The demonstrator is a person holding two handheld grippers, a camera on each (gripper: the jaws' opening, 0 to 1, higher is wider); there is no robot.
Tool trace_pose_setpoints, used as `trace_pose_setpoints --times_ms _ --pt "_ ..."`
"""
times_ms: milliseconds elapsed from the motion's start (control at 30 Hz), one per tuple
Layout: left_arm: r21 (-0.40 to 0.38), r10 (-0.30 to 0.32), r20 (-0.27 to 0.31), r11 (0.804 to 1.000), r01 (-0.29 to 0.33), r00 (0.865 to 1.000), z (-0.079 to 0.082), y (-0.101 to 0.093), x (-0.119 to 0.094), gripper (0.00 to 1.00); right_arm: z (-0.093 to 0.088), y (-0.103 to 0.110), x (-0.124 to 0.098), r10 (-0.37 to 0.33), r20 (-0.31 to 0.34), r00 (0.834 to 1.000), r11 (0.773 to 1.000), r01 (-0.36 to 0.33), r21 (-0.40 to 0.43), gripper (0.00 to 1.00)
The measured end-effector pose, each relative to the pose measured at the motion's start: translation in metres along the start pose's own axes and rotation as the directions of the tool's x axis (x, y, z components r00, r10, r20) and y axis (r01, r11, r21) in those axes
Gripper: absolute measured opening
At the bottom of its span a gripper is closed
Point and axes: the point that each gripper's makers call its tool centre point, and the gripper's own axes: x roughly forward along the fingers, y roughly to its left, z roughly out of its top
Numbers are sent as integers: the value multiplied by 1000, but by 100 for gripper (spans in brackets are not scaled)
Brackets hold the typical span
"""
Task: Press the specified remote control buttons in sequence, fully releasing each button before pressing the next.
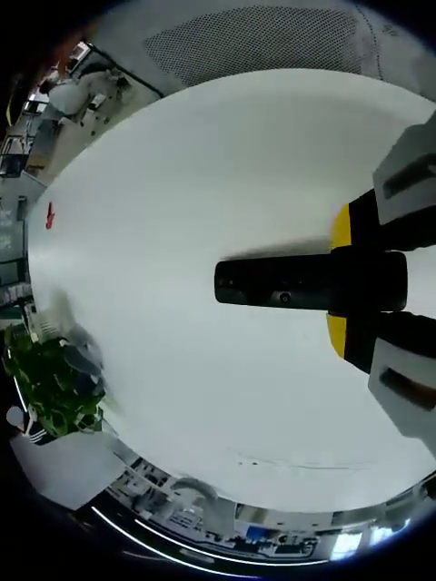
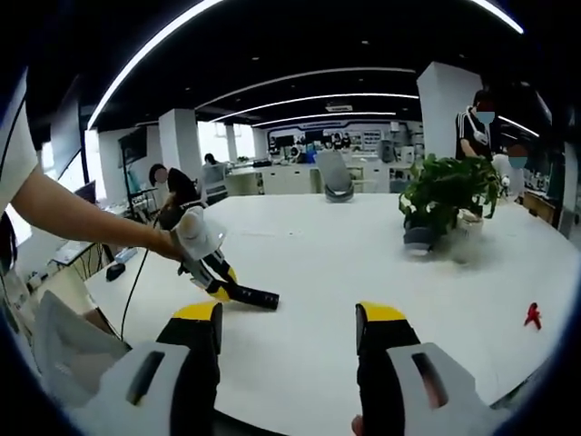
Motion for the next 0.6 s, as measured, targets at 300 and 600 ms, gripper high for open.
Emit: trace_pose_setpoints --times_ms 300,600 --pt "0 24 -15 1000 -24 1000 1 42 9 23 -3 -6 1 -26 -14 1000 999 27 28 59" --pt "22 64 -36 998 -63 997 5 82 19 23 -7 -9 2 -44 -37 998 999 45 30 58"
